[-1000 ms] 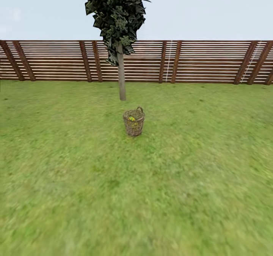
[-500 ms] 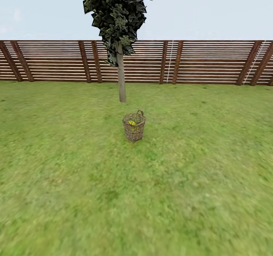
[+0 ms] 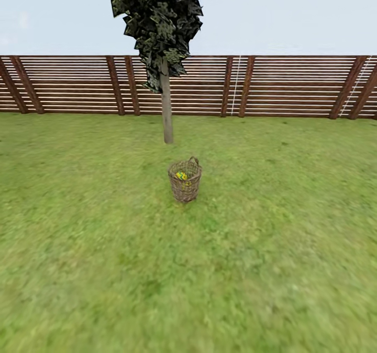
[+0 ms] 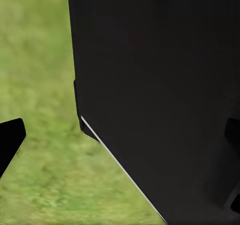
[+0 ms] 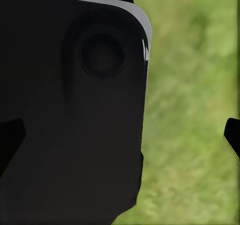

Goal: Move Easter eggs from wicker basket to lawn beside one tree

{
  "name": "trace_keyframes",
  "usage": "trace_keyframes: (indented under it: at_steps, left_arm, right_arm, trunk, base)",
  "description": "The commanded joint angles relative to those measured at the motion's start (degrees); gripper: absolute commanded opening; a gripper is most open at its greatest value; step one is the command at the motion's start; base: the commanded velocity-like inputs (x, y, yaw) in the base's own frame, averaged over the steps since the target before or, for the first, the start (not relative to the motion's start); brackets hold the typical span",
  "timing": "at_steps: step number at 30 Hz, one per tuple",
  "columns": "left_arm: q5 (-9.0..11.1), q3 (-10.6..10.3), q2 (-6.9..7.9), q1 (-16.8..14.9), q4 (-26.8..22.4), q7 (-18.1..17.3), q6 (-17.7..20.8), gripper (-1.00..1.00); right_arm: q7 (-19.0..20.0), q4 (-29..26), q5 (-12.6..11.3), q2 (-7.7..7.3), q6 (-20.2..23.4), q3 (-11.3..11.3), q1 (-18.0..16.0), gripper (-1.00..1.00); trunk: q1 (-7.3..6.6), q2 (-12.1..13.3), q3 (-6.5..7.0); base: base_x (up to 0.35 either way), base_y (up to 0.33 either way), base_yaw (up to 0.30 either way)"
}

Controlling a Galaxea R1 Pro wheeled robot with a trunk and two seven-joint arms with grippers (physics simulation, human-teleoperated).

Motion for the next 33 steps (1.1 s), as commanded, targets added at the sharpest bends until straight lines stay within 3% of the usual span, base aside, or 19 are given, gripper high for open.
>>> trace_keyframes:
  at_steps: [1,11,33]
  left_arm:
    - [0.07,0.03,0.0,0.03,-0.1,0.01,-0.07,1.0]
    - [0.07,0.03,0.0,0.0,-0.1,0.01,-0.07,1.0]
    - [0.07,0.03,0.0,0.02,-0.03,0.0,-0.07,1.0]
  right_arm:
    - [0.0,0.19,0.2,-0.01,-0.32,0.05,-0.08,1.0]
    - [0.0,0.19,0.2,-0.01,-0.32,0.05,-0.08,1.0]
    - [-0.02,-0.09,-0.04,-0.04,0.13,0.09,-0.08,1.0]
  trunk:
    - [0.03,-0.02,-0.03]
    - [0.03,-0.02,-0.03]
    - [0.03,-0.02,-0.03]
  base:
    - [0.33,0.0,0.0]
    - [0.33,0.0,-0.121]
    - [0.331,0.0,-0.003]
